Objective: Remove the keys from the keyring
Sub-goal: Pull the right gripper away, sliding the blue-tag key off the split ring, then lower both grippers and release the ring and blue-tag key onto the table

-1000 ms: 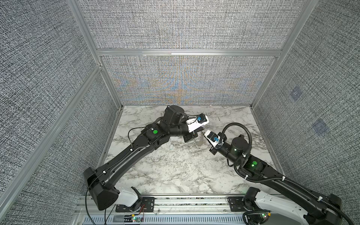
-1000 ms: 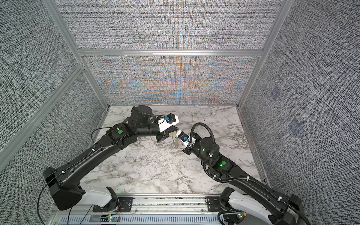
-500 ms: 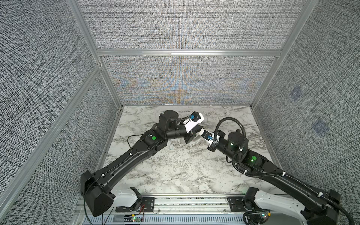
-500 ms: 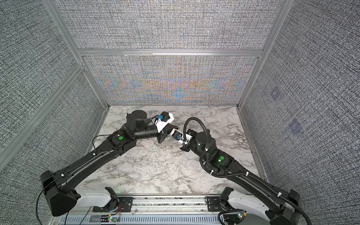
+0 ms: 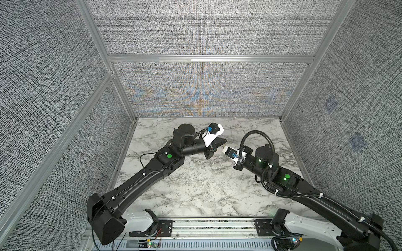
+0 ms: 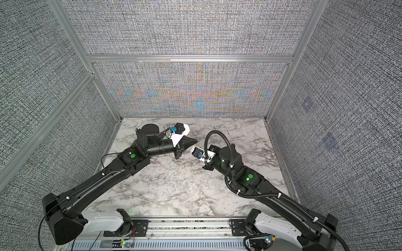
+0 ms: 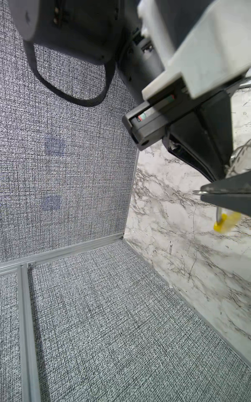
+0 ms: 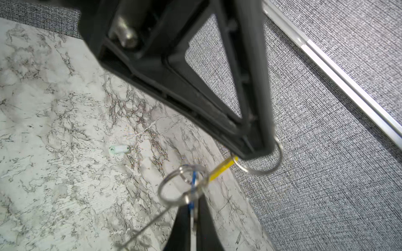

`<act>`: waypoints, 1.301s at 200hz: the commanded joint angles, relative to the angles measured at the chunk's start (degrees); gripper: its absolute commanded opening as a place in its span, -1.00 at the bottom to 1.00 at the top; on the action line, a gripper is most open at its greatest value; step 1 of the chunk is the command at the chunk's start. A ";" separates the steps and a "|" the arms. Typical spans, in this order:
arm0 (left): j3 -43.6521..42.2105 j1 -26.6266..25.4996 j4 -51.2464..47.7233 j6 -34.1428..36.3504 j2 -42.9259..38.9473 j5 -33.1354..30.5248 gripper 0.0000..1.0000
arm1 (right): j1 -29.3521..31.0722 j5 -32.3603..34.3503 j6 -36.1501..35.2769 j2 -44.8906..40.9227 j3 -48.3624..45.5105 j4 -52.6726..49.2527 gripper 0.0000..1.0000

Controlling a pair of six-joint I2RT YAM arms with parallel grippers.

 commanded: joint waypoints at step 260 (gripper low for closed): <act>-10.90 4.01 1.93 -9.64 20.93 -21.22 -1.00 | -15.72 0.51 17.02 16.22 -18.21 0.49 -1.00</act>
